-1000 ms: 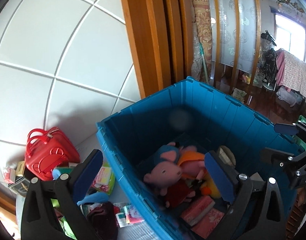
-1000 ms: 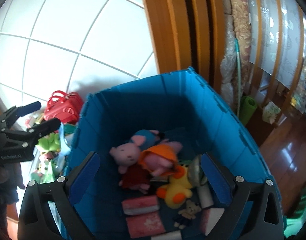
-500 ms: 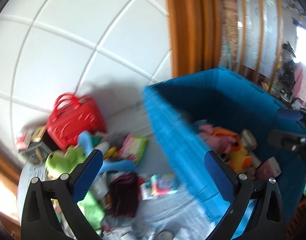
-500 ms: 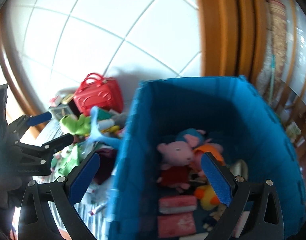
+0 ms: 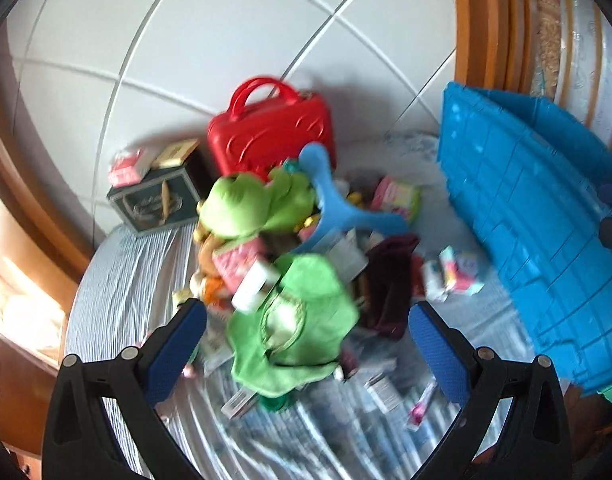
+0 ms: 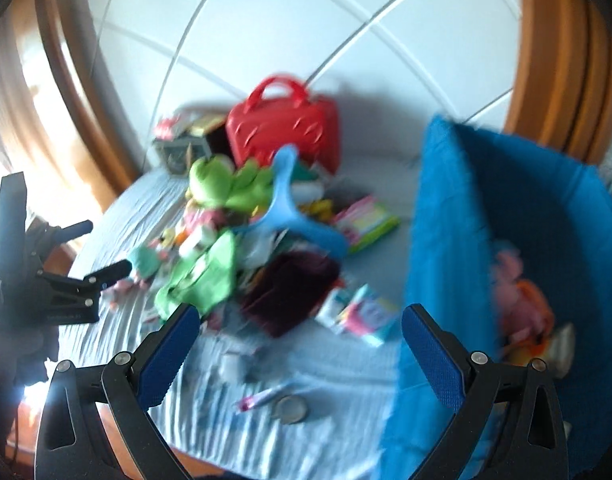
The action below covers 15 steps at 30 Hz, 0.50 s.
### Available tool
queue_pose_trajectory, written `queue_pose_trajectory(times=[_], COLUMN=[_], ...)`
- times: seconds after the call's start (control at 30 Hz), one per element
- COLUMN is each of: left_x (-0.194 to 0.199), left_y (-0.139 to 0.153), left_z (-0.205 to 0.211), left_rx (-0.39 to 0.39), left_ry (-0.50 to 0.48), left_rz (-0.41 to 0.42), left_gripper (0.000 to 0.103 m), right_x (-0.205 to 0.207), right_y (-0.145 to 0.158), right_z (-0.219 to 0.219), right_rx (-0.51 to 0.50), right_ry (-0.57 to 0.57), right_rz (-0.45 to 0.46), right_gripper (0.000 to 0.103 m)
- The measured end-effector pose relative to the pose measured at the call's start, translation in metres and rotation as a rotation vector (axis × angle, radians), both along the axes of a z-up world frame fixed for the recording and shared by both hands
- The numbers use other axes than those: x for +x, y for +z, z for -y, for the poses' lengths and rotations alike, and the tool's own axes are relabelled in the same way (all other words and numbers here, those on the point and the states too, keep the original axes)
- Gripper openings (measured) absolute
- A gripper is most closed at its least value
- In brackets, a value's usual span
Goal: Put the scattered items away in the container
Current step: 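Move both grippers back down to the bed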
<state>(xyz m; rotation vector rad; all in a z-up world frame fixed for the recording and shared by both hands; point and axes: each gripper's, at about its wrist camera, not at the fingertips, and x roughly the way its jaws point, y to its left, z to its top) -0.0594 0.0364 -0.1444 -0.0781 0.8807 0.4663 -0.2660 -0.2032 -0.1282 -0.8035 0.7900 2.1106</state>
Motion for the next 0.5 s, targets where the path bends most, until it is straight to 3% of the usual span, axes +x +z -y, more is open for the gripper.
queue_pose_trajectory(times=[0.23,0.5], left_x=[-0.034,-0.006], left_y=[-0.068,-0.151], left_z=[-0.022,0.029], left_rx=[-0.12,-0.273], left_ry=[-0.029,-0.141], left_rz=[-0.08,-0.172], left_gripper=[0.1,0.094], right_x=[-0.041,-0.051], right_y=[-0.086,-0.203], right_z=[0.025,0.05], right_rx=[-0.107,-0.213], right_ry=[-0.001,0.003], right_rz=[0.068,0.134], right_gripper=[0.103,0.102])
